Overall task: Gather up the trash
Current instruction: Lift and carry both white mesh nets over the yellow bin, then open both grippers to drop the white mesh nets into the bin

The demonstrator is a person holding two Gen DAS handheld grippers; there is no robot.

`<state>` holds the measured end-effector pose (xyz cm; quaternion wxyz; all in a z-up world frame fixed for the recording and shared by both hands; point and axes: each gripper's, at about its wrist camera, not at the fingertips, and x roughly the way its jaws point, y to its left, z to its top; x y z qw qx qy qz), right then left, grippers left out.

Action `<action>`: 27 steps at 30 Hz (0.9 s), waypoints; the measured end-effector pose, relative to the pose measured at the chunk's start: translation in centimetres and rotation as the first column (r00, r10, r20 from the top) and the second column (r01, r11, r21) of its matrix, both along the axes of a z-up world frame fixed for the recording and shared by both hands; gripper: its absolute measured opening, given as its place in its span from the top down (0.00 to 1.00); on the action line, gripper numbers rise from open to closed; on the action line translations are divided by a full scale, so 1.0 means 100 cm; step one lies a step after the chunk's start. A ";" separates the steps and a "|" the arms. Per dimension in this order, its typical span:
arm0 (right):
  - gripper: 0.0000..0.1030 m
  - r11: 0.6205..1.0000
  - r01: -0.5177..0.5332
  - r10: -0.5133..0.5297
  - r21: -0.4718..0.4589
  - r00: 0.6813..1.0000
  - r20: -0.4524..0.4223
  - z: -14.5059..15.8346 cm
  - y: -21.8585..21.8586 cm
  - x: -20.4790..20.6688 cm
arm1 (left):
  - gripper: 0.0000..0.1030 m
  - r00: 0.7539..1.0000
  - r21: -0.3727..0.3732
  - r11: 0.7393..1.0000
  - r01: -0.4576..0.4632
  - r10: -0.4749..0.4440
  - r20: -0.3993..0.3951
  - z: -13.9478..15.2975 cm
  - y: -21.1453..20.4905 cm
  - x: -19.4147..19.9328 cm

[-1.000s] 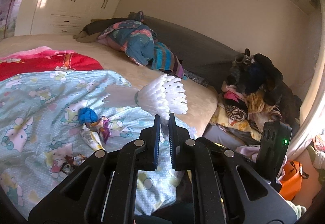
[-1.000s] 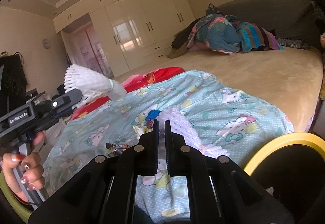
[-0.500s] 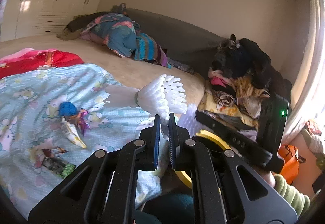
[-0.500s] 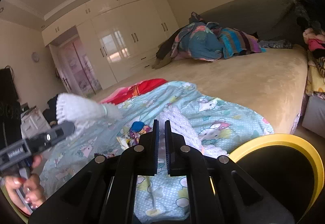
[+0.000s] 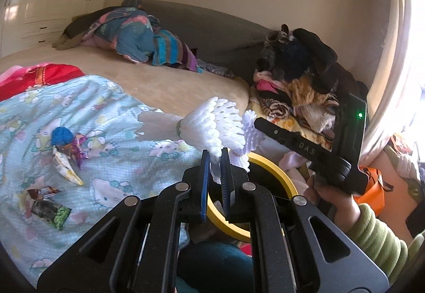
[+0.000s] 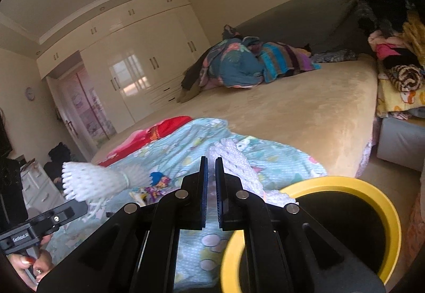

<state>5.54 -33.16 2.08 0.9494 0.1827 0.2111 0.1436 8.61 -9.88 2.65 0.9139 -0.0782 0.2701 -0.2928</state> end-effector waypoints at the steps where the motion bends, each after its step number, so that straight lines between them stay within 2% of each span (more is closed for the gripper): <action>1: 0.94 1.000 0.008 -0.008 0.004 1.000 -0.002 -0.001 -0.003 -0.001 | 0.95 1.000 0.003 1.000 0.008 -0.008 -0.001 -0.001 -0.002 -0.001; 16: 0.94 0.991 0.124 -0.122 0.051 0.991 -0.056 -0.020 -0.054 -0.006 | 0.95 0.985 0.063 0.984 0.169 -0.166 -0.039 -0.020 -0.054 -0.010; 27: 0.94 0.979 0.173 -0.164 0.108 0.982 -0.093 -0.036 -0.083 -0.009 | 0.95 0.946 0.071 0.952 0.298 -0.284 -0.153 -0.051 -0.096 -0.009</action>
